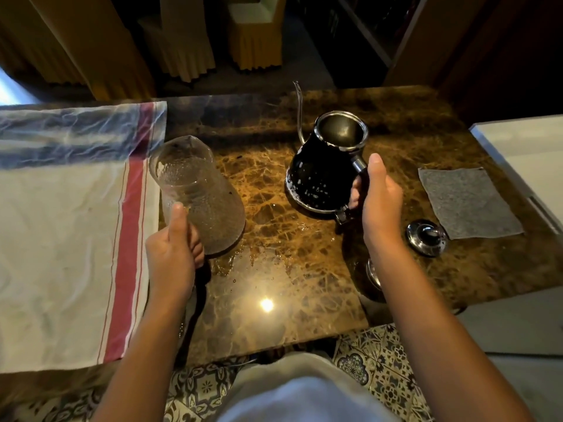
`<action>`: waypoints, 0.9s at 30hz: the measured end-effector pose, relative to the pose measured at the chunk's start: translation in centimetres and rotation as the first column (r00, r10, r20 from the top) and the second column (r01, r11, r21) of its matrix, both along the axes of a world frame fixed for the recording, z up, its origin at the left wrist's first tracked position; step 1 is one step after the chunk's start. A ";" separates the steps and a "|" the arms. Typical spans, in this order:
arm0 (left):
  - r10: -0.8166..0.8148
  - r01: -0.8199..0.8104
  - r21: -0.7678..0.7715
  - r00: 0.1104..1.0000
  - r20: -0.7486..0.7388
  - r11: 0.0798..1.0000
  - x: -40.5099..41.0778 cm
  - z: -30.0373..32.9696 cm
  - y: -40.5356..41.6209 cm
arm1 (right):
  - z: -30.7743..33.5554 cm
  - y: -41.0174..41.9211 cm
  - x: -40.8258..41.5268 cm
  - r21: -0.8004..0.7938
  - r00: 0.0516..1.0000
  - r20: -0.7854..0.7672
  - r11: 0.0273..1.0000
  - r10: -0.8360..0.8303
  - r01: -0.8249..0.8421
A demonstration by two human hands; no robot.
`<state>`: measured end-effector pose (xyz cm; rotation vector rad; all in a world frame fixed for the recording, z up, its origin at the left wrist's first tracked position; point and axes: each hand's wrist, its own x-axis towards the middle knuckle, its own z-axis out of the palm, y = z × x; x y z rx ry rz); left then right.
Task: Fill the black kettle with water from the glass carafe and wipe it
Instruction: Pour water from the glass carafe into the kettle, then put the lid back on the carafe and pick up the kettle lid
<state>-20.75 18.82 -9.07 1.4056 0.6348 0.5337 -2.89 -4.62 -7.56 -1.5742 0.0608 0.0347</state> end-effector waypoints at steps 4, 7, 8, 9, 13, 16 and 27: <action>-0.028 0.038 -0.116 0.996 0.086 0.992 0.0 -0.3 -0.1 | -0.4 -3.8 -1.8 -0.292 0.987 0.136 0.949 -0.086 0.123; -0.024 0.031 -0.095 0.997 0.072 0.995 0.2 -0.4 0.0 | -1.3 -7.9 -3.3 -0.613 0.986 0.154 0.776 -0.066 0.148; -0.028 0.034 -0.093 0.997 0.070 0.995 0.4 -0.4 0.2 | -1.6 -9.2 -3.8 -0.699 0.993 0.113 0.707 -0.039 0.107; -0.034 0.040 -0.092 0.997 0.069 0.995 0.5 -0.4 0.3 | -1.8 -10.2 -4.3 -0.762 0.998 0.062 0.646 -0.009 0.053; -0.054 0.058 -0.082 0.997 0.056 0.995 1.1 -0.6 0.7 | -2.1 -11.7 -6.5 -0.899 0.983 -0.134 0.402 0.125 -0.173; -0.062 0.065 -0.069 0.997 0.052 0.996 1.4 -0.7 0.8 | -2.5 -11.3 -7.3 -0.923 0.956 -0.201 0.284 0.213 -0.258; -0.095 0.099 -0.057 0.994 0.061 0.993 1.5 -1.0 1.3 | 4.1 -2.5 -9.0 -0.681 0.652 0.028 0.492 0.758 -0.543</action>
